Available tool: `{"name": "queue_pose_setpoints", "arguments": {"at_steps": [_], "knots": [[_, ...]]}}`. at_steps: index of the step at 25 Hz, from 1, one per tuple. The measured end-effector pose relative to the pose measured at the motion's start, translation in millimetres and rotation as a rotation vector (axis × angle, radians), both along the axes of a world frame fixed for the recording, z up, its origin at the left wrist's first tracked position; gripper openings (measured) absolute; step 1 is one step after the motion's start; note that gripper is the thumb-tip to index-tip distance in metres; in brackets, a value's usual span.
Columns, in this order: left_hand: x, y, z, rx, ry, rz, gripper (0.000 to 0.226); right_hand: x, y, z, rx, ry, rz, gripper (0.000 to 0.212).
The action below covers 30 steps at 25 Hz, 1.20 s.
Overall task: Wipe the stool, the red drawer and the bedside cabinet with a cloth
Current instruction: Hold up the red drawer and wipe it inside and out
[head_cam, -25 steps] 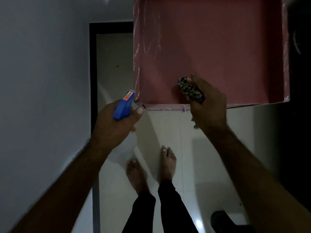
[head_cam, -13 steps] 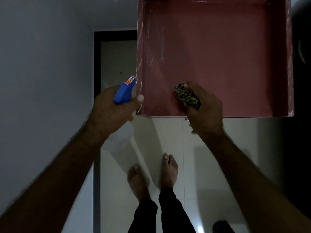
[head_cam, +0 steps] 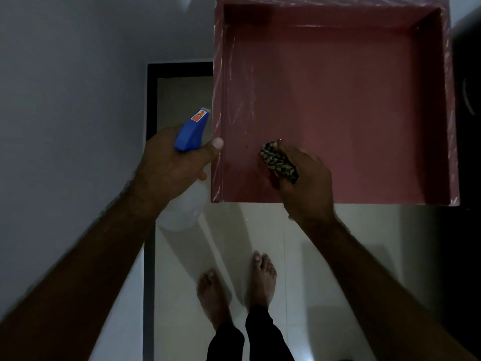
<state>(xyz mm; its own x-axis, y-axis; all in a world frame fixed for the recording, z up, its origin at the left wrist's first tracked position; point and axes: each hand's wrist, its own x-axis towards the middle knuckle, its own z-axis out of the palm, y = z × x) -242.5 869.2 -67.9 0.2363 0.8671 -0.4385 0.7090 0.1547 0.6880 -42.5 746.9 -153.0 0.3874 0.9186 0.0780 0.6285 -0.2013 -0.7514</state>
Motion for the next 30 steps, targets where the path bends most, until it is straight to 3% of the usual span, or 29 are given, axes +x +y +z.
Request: {"name": "queue_pose_setpoints", "arguments": {"at_steps": [5,11,15,20,25,30], "knots": [[-5,-3,-5,-0.005,-0.018,0.009,0.04,-1,1,-6,-0.062,-0.057,0.078,0.065],[-14,-16,0,-0.042,-0.042,0.04,0.052,-12,-19,-12,-0.095,-0.227,0.412,0.072],[-21,-22,-1,-0.035,-0.041,0.057,0.047,-4,-26,-19,-0.087,-0.233,0.276,0.069],[-24,-29,-2,-0.024,-0.06,0.074,0.048,-27,-23,-18,-0.075,-0.258,0.521,0.068],[-26,-35,0,-0.011,-0.059,0.094,0.046,-30,-13,-16,-0.088,-0.249,0.251,0.068],[-32,-37,6,0.004,-0.06,0.118,0.039,-54,-16,-15,-0.124,-0.216,0.468,0.071]]}}
